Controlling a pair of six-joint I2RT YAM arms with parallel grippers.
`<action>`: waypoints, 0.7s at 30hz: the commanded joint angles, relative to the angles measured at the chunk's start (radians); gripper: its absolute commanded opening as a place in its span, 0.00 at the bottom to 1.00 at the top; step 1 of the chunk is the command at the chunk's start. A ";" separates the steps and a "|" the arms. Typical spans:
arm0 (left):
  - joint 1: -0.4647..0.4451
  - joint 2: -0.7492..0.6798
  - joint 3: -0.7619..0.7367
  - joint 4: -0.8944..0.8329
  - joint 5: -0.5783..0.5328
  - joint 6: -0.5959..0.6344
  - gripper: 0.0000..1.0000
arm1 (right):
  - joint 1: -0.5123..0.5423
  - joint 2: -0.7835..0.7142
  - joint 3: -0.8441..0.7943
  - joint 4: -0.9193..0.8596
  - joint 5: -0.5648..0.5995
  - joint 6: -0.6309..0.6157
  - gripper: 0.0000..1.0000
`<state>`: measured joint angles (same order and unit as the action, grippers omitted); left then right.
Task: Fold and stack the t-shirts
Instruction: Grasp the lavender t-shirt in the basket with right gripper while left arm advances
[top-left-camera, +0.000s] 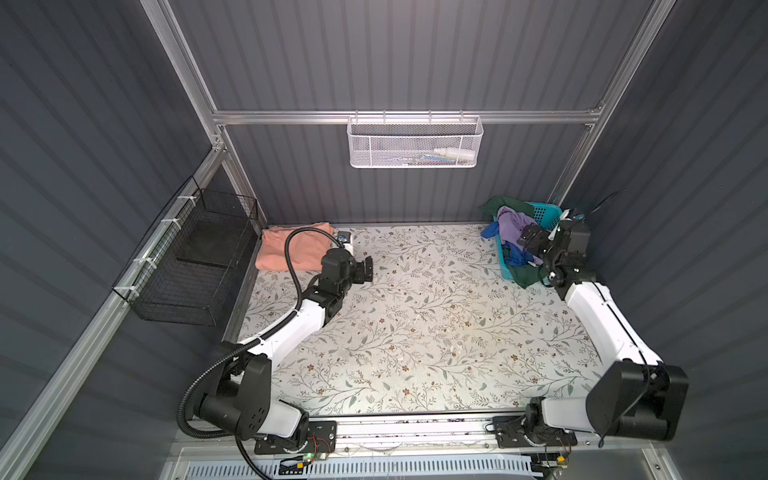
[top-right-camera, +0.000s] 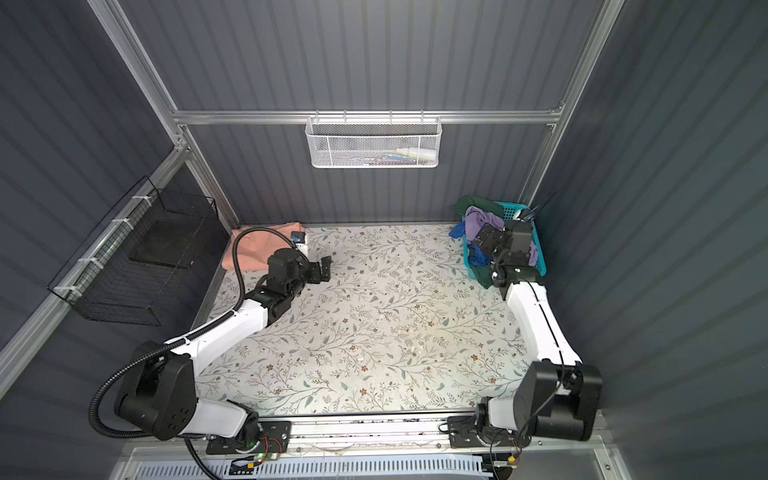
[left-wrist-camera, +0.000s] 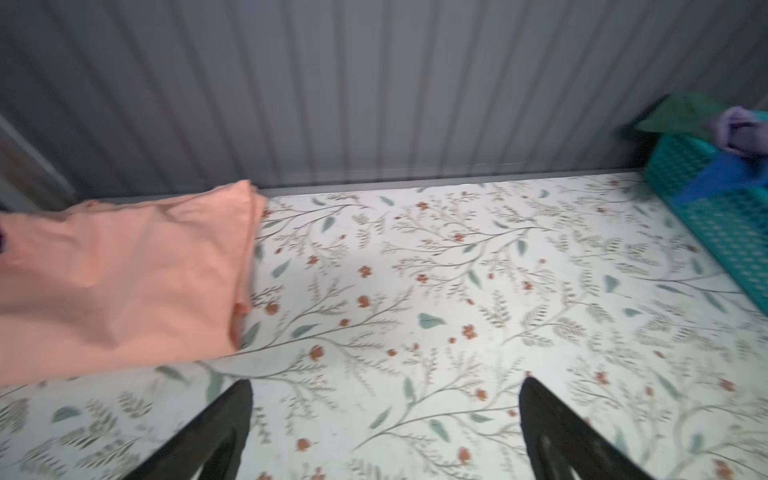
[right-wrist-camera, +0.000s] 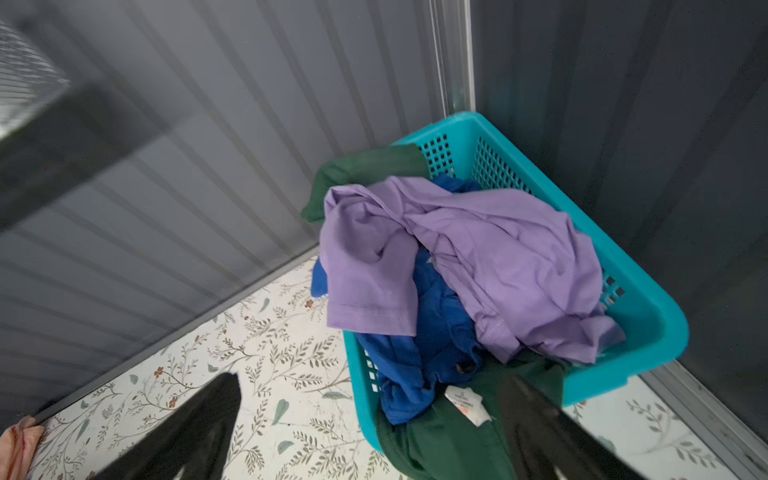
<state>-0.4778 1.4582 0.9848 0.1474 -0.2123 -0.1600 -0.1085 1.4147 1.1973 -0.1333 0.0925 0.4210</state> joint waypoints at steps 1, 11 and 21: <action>-0.075 0.057 0.102 -0.143 0.103 -0.056 1.00 | -0.037 0.107 0.116 -0.188 -0.086 0.043 0.99; -0.133 0.139 0.159 -0.117 0.269 -0.153 1.00 | -0.078 0.400 0.330 -0.200 -0.299 0.055 0.77; -0.132 0.121 0.150 -0.181 0.212 -0.114 1.00 | -0.083 0.506 0.373 -0.137 -0.291 0.071 0.51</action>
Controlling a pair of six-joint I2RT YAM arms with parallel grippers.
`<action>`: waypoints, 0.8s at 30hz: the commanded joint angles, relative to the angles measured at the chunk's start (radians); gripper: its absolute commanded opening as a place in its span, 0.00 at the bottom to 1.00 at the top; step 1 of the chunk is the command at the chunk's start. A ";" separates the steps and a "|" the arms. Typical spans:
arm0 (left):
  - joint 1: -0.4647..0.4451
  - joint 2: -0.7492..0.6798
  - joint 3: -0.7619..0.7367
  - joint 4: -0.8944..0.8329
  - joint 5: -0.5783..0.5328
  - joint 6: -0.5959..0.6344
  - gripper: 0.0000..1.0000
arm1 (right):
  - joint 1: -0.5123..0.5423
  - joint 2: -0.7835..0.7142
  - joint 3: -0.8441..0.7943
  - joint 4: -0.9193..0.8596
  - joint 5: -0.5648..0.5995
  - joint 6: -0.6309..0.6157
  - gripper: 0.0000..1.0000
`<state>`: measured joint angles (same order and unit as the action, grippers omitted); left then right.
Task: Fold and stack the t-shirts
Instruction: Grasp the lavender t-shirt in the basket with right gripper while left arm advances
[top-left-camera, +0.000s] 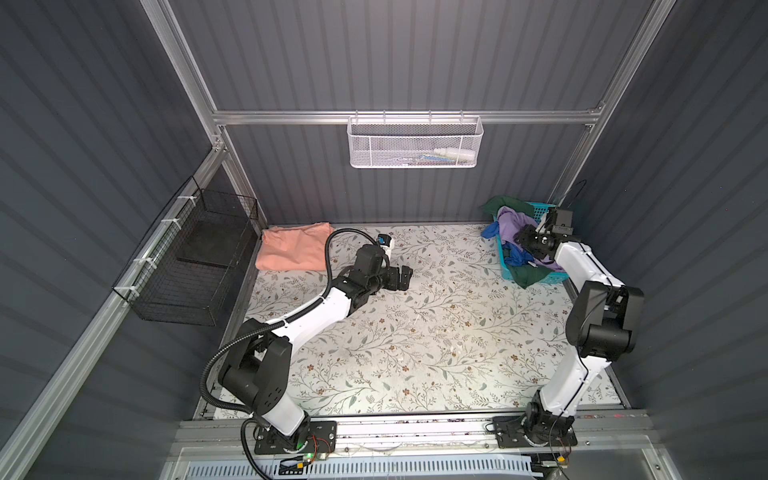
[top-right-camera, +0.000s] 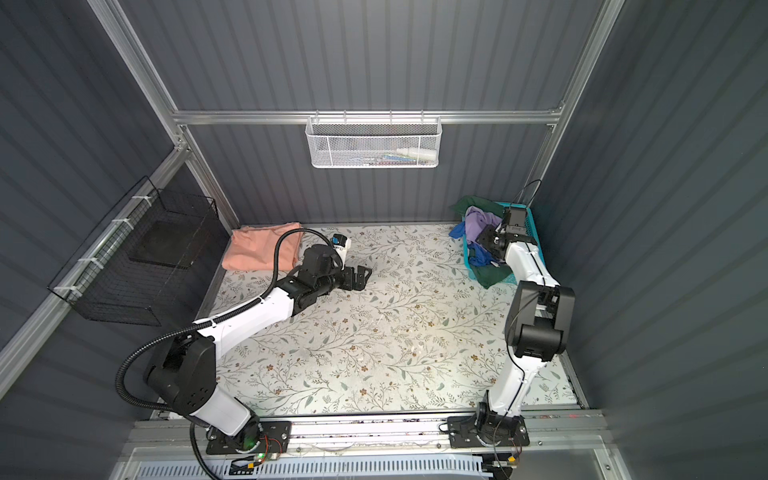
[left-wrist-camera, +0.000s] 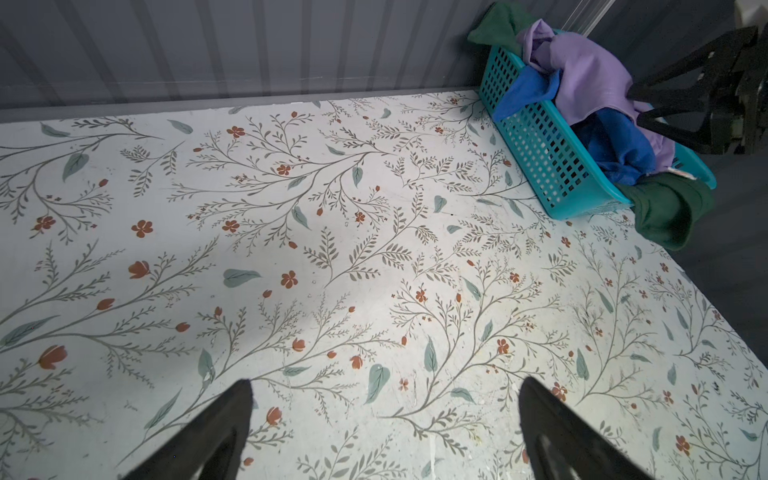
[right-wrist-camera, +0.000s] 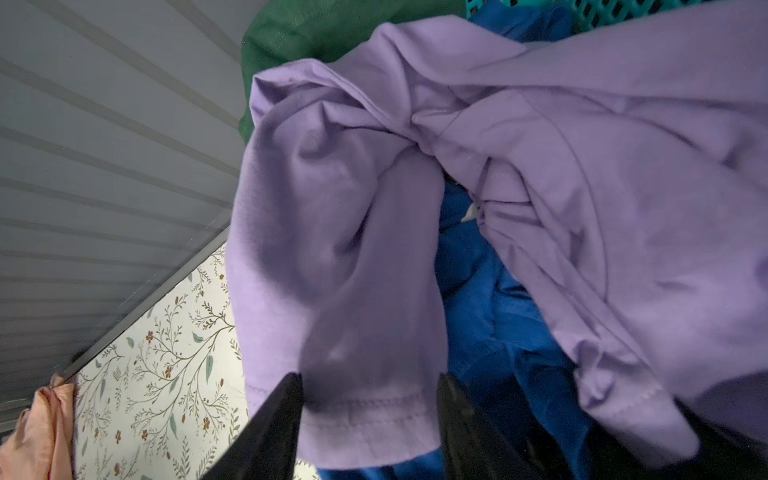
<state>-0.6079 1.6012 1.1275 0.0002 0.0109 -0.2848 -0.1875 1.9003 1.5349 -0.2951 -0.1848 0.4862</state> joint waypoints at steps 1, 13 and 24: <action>-0.002 -0.023 0.008 -0.034 -0.012 0.012 1.00 | -0.006 0.029 0.045 0.022 -0.019 0.009 0.50; -0.001 -0.007 0.018 -0.055 -0.048 0.000 1.00 | -0.011 0.062 0.073 0.031 -0.035 -0.008 0.38; -0.001 -0.018 0.008 -0.055 -0.051 -0.026 1.00 | -0.011 0.036 0.051 0.050 -0.022 0.001 0.21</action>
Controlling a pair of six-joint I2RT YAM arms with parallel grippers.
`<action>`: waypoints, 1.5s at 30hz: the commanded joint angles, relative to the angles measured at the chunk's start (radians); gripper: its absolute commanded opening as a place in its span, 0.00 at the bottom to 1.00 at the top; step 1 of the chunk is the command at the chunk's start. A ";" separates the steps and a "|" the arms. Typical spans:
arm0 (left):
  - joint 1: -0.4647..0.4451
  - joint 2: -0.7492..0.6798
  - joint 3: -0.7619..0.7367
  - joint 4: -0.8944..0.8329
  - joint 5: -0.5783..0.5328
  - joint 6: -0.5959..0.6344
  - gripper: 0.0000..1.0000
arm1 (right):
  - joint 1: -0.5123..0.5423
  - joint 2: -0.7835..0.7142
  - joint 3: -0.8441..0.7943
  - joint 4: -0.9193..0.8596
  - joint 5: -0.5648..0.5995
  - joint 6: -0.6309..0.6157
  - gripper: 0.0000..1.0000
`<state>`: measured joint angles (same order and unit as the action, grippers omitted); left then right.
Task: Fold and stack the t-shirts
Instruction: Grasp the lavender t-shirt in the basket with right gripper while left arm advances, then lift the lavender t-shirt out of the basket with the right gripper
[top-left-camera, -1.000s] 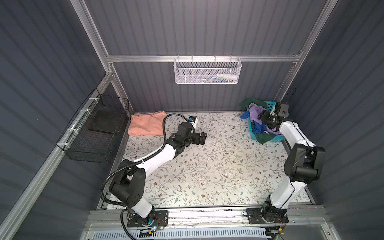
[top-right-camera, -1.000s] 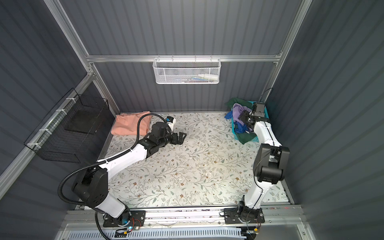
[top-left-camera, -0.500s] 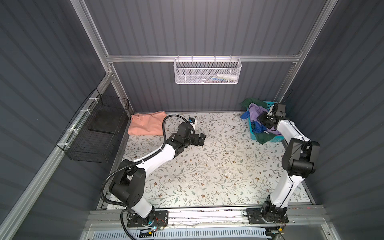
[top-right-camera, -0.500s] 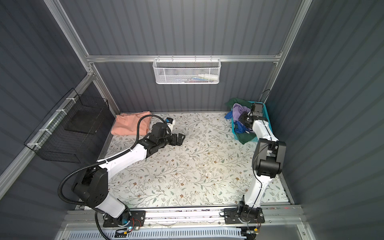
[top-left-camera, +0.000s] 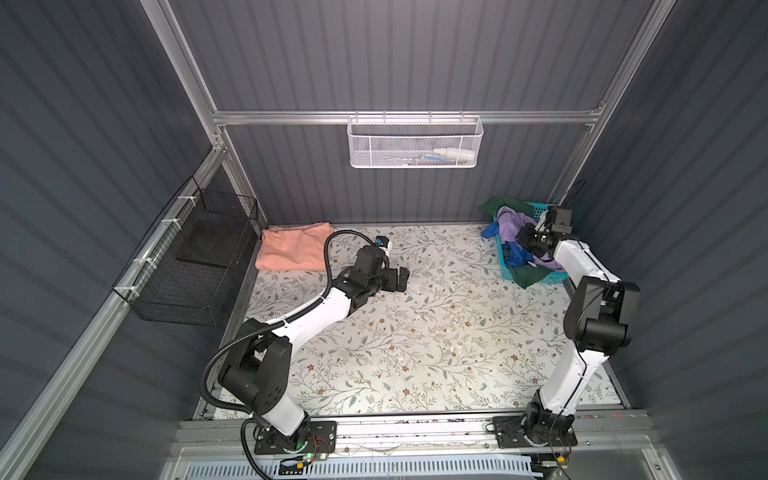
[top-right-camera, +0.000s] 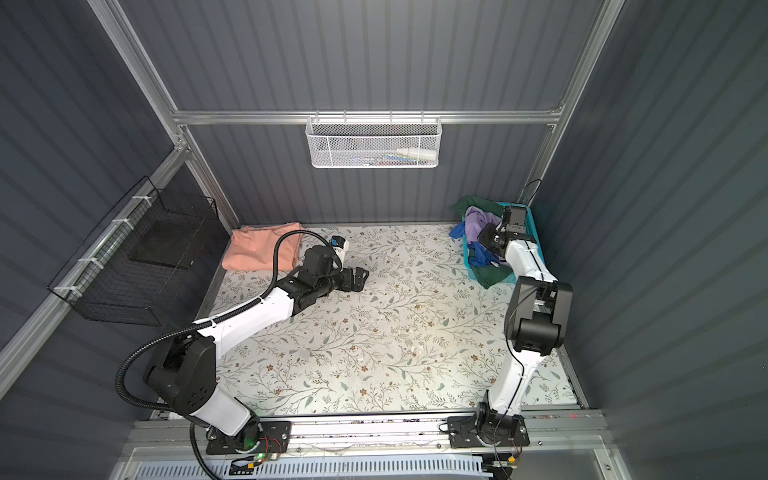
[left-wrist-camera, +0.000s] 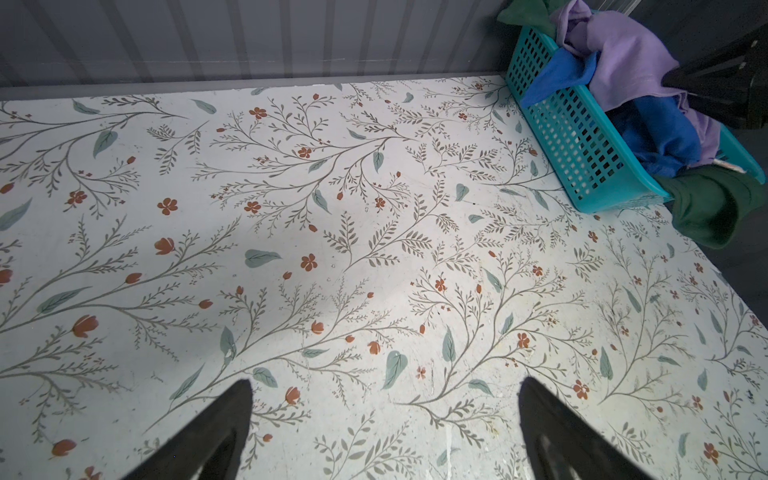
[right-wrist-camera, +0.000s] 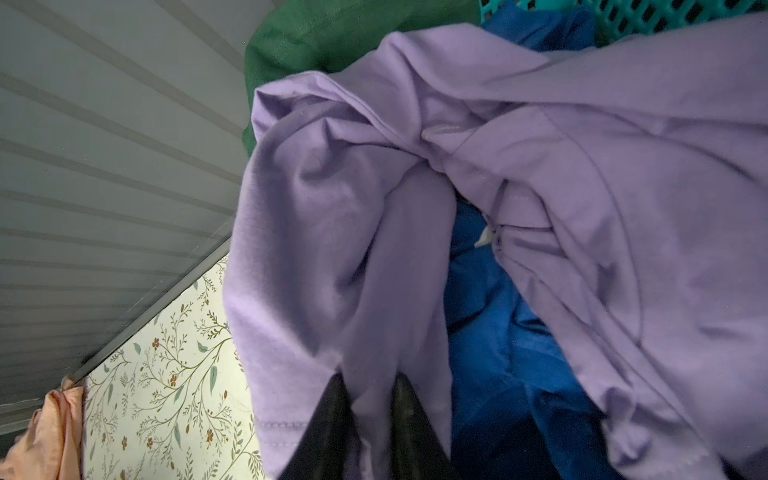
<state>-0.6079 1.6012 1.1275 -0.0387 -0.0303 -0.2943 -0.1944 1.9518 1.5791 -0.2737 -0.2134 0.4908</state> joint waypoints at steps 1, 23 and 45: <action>-0.002 -0.020 0.006 -0.017 -0.010 -0.018 1.00 | -0.004 -0.023 0.001 0.034 0.013 -0.003 0.21; -0.001 -0.018 0.001 -0.018 -0.014 -0.043 1.00 | -0.005 -0.055 -0.041 0.076 0.039 0.007 0.10; -0.002 0.014 0.018 0.002 0.020 -0.042 1.00 | 0.059 -0.493 -0.272 0.067 0.352 -0.037 0.00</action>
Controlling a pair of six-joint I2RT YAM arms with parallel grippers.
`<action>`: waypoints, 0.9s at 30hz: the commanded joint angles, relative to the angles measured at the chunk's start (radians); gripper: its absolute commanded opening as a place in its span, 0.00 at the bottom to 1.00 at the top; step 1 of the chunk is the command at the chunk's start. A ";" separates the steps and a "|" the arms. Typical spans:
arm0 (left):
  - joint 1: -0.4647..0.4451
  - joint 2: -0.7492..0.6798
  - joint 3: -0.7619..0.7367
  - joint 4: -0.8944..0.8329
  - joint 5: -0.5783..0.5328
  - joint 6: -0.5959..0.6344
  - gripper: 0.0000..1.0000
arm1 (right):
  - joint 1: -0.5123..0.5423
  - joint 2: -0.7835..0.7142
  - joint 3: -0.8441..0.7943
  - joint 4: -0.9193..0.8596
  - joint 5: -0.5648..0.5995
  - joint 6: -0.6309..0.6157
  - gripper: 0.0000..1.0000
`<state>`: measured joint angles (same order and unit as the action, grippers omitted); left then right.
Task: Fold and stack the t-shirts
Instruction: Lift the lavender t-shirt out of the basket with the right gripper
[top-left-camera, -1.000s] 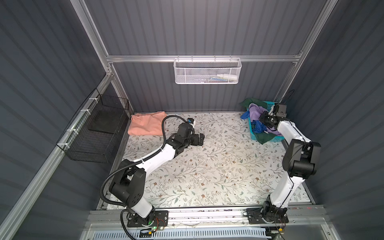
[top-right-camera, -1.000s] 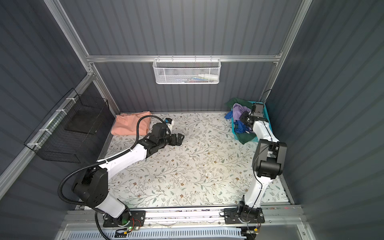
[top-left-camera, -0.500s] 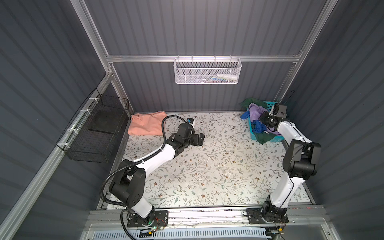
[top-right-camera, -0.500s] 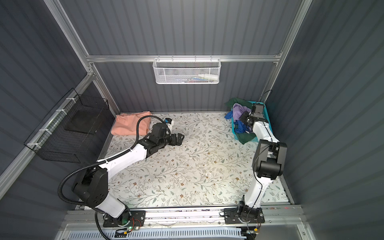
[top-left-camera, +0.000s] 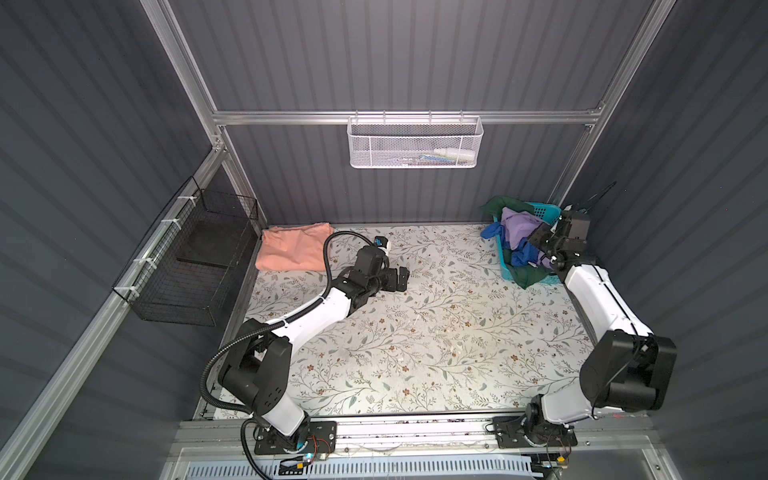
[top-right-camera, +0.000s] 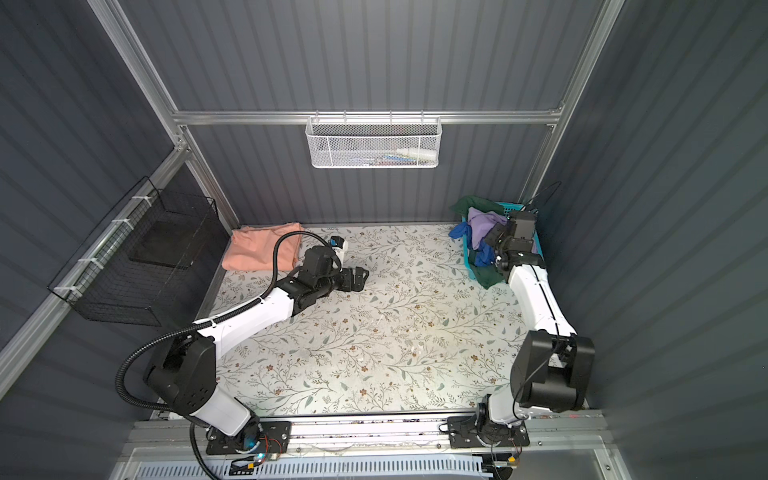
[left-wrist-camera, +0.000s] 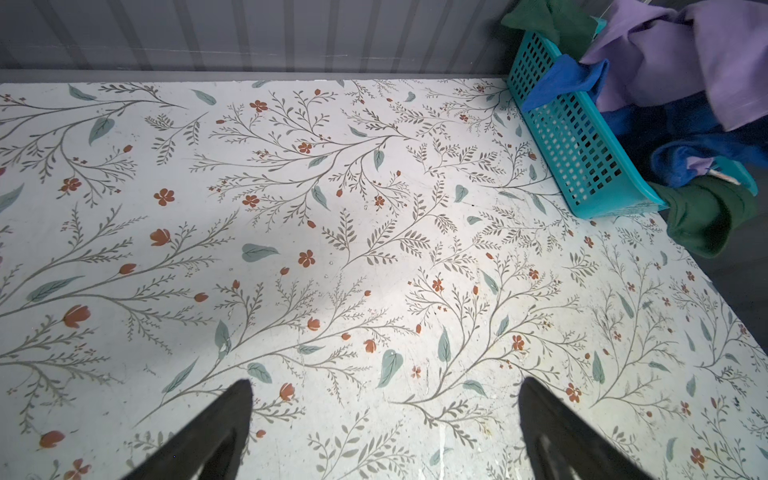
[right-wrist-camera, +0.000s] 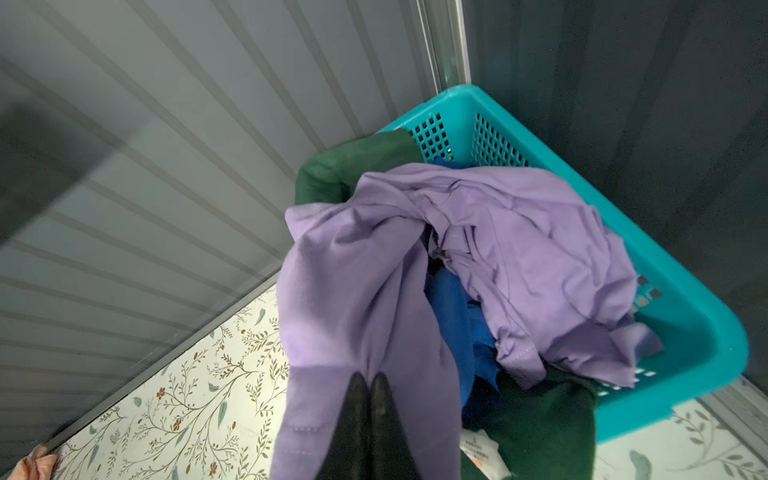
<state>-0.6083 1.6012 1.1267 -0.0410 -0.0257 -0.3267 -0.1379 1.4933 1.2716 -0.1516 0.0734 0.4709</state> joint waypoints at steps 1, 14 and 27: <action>-0.001 0.015 0.018 0.006 0.017 -0.010 1.00 | 0.005 -0.047 0.055 -0.094 0.071 -0.018 0.00; -0.002 0.021 0.015 0.023 0.015 -0.021 1.00 | 0.218 -0.066 0.035 -0.347 0.043 -0.098 0.00; -0.001 0.042 0.039 0.020 0.038 -0.021 1.00 | 0.146 0.065 0.023 -0.370 -0.036 -0.076 0.57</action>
<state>-0.6079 1.6283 1.1282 -0.0296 -0.0101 -0.3374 0.0315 1.5826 1.2827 -0.5526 0.0483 0.3679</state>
